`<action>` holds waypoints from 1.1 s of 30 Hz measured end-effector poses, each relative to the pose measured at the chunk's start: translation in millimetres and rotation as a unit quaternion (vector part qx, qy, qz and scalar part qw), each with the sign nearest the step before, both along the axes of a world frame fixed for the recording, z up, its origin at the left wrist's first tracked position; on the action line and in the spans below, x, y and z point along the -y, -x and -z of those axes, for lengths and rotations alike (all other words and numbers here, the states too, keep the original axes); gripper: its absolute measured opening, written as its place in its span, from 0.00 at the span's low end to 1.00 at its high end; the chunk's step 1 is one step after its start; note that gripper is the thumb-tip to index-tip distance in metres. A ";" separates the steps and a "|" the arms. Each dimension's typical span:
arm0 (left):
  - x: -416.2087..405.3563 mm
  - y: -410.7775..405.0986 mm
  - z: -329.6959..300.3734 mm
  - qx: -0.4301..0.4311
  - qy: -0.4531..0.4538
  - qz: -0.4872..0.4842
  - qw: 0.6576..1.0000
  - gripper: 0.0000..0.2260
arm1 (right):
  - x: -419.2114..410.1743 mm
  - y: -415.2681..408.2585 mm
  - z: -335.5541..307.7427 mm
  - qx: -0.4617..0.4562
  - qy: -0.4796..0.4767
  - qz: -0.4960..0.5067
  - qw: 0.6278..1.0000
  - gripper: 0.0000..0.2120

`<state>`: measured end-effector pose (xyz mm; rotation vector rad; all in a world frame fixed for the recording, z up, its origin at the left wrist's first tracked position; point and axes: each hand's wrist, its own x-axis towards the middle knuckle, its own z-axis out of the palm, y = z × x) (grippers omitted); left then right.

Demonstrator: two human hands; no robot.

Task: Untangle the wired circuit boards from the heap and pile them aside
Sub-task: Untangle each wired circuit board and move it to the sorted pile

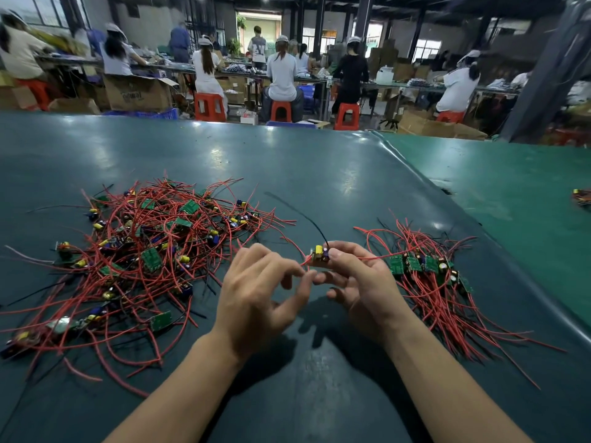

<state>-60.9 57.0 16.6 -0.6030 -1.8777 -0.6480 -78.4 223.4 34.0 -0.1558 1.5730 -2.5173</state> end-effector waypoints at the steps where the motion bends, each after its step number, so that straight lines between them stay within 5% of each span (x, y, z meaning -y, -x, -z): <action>1: -2.5 -1.6 -0.2 -0.024 0.017 -0.028 0.999 0.10 | -0.6 0.6 -0.1 -0.001 0.008 0.002 1.000 0.10; 8: -11.0 1.7 2.9 -0.062 0.057 -0.138 0.987 0.05 | -0.8 1.8 1.1 -0.006 -0.010 -0.027 1.000 0.12; 16: -10.1 2.2 7.6 -0.058 -0.069 -0.135 0.987 0.18 | -4.2 5.1 1.8 0.004 -0.018 0.027 0.999 0.06; 21: -3.9 8.4 0.7 0.202 -0.339 -0.028 0.918 0.28 | -3.1 4.0 -4.3 0.037 -0.009 0.007 0.999 0.07; 26: -6.7 9.9 5.4 0.391 -0.264 0.253 0.845 0.13 | 4.0 1.5 -1.4 0.013 -0.048 0.001 0.999 0.06; 29: -8.7 8.1 5.2 0.407 -0.217 0.273 0.844 0.10 | 9.1 -1.6 2.6 -0.036 -0.120 -0.008 0.992 0.07; 33: -13.4 7.7 3.2 0.401 -0.308 0.269 0.820 0.12 | 12.7 -3.7 2.0 -0.037 -0.134 0.014 0.990 0.08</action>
